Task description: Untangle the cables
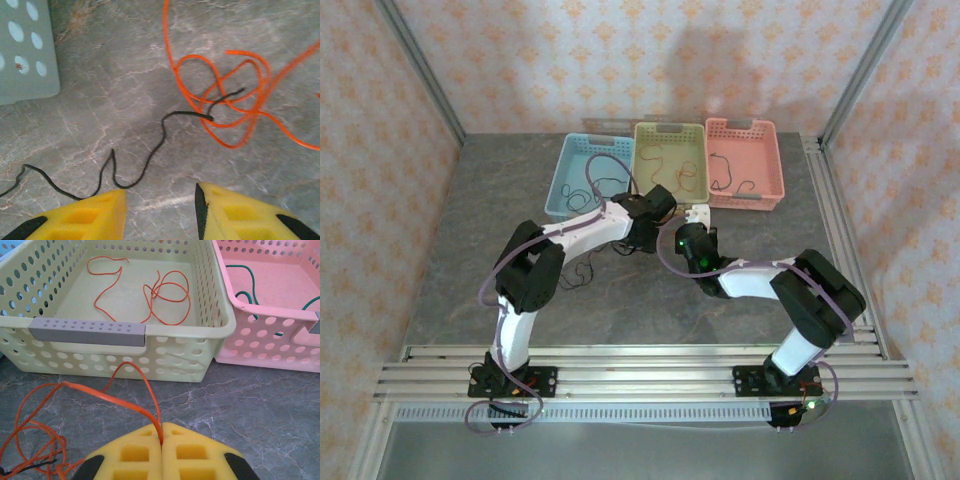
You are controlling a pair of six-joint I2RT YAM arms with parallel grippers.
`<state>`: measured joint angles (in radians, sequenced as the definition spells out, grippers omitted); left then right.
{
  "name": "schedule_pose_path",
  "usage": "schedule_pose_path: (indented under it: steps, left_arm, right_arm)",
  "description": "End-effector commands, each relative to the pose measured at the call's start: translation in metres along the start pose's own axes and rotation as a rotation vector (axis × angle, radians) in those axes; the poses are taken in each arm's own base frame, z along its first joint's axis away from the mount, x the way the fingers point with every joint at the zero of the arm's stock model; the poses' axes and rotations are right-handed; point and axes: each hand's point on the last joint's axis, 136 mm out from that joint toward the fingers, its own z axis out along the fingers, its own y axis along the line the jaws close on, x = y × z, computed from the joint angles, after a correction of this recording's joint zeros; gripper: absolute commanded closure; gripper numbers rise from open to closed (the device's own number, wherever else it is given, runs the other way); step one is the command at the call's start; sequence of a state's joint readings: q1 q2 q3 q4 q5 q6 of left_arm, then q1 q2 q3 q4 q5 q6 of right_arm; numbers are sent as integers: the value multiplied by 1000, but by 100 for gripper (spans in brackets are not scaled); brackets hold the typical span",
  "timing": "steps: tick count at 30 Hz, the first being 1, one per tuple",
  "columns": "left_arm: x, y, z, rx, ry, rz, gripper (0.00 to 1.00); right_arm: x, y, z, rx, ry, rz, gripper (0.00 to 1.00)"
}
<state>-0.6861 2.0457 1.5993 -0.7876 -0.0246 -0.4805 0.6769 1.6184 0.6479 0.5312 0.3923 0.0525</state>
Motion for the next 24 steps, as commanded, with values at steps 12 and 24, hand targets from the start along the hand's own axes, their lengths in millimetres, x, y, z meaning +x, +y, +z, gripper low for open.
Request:
schedule_pose_path:
  steps: [12, 24]
  left_arm:
    - [-6, 23, 0, -88, 38, -63, 58]
    - [2, 20, 17, -118, 134, -44, 61]
  right_arm:
    - [-12, 0, -1, -7, -29, 40, 100]
    - [-12, 1, -1, -12, -31, 43, 100]
